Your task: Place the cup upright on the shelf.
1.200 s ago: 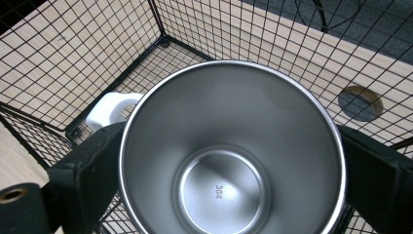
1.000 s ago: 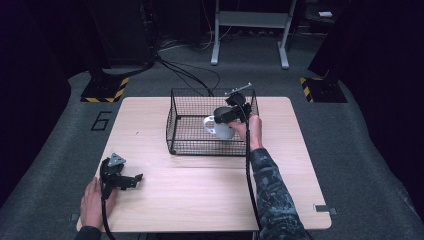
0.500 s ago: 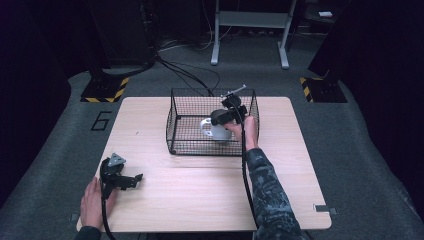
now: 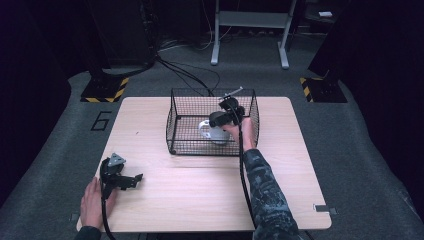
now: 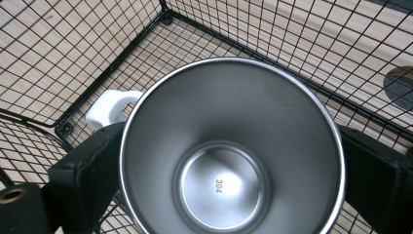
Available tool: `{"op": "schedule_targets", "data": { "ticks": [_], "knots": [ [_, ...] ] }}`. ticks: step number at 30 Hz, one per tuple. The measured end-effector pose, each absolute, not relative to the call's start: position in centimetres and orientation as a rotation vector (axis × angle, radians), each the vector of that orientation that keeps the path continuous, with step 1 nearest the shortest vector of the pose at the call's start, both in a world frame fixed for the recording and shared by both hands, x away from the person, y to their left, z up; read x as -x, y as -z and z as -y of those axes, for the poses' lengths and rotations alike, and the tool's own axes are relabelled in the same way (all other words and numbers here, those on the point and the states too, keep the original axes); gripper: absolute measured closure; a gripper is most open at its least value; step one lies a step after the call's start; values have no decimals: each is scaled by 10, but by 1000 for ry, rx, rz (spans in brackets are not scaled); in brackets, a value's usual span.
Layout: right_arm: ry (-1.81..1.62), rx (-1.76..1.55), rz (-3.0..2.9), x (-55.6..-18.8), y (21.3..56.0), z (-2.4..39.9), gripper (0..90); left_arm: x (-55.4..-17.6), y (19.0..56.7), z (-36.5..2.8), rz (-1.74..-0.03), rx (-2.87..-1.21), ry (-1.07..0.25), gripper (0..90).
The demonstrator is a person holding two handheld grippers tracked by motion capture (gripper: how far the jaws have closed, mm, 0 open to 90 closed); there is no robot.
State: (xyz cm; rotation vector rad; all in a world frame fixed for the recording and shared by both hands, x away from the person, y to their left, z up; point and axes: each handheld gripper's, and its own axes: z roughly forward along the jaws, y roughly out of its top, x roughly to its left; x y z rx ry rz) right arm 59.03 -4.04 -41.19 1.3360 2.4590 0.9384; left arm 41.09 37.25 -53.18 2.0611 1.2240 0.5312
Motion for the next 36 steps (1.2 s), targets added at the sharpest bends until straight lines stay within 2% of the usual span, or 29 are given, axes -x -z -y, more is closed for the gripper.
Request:
{"op": "schedule_targets", "data": {
  "ticks": [24, 25, 36],
  "knots": [
    [-919, -1369, -2483, -585, 419, 39, 32, -411, 531, -373, -1222, -2072, -526, 0],
    [-939, -1372, -2473, -582, 415, 41, 1, -411, 531, -373, -1222, -2072, -526, 0],
    [-990, -1263, -2415, -560, 388, 49, 0, -411, 531, -373, -1223, -2073, -523, 0]
  ]
}}
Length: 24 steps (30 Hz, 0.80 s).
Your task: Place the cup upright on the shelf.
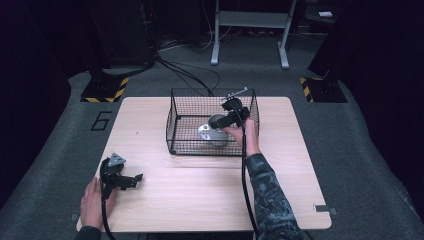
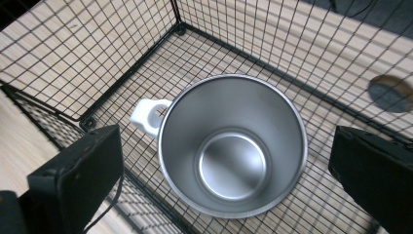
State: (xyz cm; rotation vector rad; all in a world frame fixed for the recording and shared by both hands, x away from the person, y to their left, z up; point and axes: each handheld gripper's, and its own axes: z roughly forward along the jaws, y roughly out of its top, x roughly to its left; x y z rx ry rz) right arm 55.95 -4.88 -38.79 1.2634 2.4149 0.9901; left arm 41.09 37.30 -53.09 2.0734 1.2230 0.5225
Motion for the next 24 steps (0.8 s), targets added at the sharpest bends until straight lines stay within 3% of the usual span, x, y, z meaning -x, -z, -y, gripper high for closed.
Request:
{"op": "schedule_targets", "data": {
  "ticks": [13, 24],
  "knots": [
    [-1077, -1084, -2393, -494, 361, 68, 0, -411, 531, -373, -1226, -2064, -526, 0],
    [-1109, -1027, -2369, -453, 366, 99, 0, -411, 531, -373, -1226, -2065, -526, 0]
  ]
}}
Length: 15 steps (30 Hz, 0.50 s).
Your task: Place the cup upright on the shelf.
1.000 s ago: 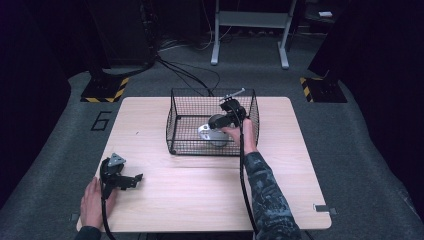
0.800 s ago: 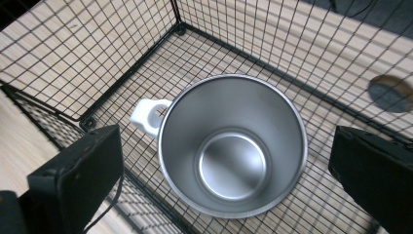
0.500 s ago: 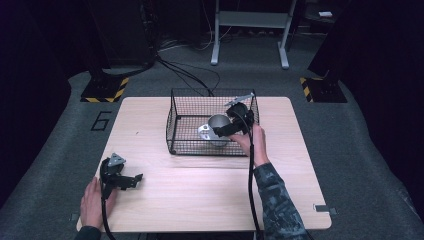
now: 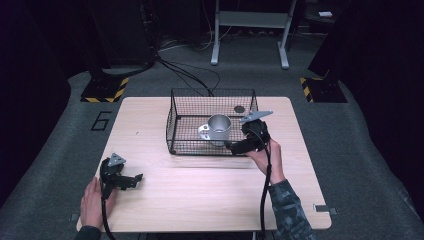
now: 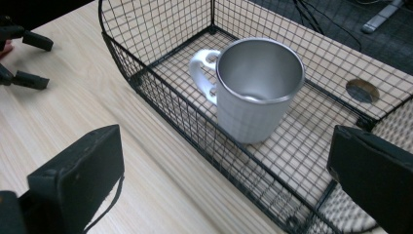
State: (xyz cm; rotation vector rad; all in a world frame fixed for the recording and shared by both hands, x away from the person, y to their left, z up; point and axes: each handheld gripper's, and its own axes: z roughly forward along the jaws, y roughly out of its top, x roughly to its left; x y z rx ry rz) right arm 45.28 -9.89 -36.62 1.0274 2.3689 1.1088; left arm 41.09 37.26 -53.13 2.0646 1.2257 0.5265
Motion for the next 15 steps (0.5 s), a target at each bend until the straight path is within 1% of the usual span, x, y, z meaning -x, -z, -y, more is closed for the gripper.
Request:
{"op": "schedule_targets", "data": {
  "ticks": [3, 5, 10, 12, 13, 15],
  "knots": [
    [-1106, -1048, -2357, -442, 377, 114, 0, -411, 531, -373, -1226, -2064, -527, 0],
    [-1103, -1053, -2357, -440, 380, 118, 0, -411, 531, -373, -1226, -2064, -526, 0],
    [-1080, -1134, -2327, -425, 408, 144, 0, -411, 531, -373, -1226, -2064, -527, 0],
    [-1074, -1142, -2327, -424, 413, 148, 0, -411, 531, -373, -1226, -2064, -526, 0],
    [-1050, -1177, -2315, -419, 424, 157, 0, -411, 531, -373, -1226, -2065, -527, 0],
    [-1043, -1193, -2309, -418, 428, 159, 0, -411, 531, -373, -1226, -2064, -527, 0]
  ]
}}
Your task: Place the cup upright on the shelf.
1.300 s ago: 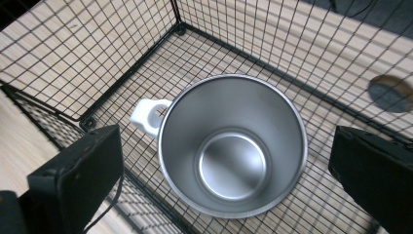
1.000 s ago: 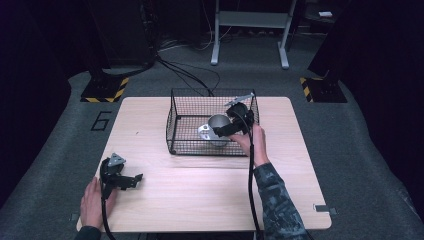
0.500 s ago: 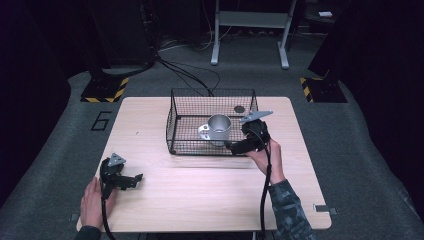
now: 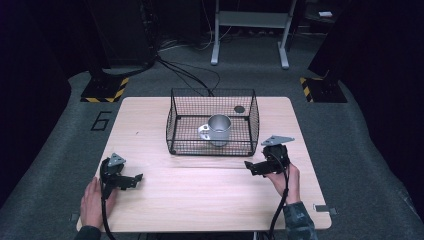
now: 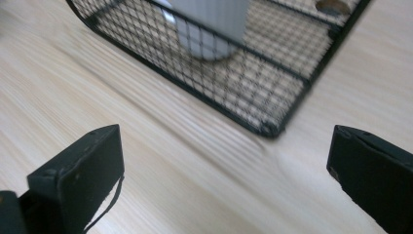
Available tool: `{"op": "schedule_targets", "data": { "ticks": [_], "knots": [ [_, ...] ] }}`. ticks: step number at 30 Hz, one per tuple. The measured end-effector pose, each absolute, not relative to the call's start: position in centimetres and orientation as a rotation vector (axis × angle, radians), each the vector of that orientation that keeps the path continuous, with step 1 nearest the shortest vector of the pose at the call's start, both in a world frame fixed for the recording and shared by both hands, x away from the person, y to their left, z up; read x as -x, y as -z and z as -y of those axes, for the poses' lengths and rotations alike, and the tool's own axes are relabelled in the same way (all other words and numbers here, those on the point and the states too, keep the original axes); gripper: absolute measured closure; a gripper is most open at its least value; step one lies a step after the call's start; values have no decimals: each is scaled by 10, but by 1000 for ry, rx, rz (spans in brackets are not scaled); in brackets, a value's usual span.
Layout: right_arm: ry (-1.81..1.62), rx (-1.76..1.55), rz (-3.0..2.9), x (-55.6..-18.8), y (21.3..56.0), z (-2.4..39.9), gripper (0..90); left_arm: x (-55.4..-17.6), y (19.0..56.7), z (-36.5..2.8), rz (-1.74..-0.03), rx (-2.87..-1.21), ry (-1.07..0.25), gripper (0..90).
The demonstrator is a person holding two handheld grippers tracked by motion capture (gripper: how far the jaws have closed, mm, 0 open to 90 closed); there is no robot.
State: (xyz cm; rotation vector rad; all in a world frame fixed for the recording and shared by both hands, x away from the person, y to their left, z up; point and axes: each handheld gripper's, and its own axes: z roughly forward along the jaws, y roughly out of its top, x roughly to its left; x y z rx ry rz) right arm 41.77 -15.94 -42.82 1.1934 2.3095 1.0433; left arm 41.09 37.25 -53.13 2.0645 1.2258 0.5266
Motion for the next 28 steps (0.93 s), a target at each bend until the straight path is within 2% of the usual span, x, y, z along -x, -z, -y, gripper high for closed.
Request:
{"op": "schedule_targets", "data": {
  "ticks": [15, 28],
  "knots": [
    [-882, -1455, -2196, -389, 513, 230, 0, -411, 531, -373, -1222, -2067, -528, 0],
    [-903, -1421, -2115, -375, 530, 256, 0, -411, 531, -373, -1221, -2068, -527, 0]
  ]
}}
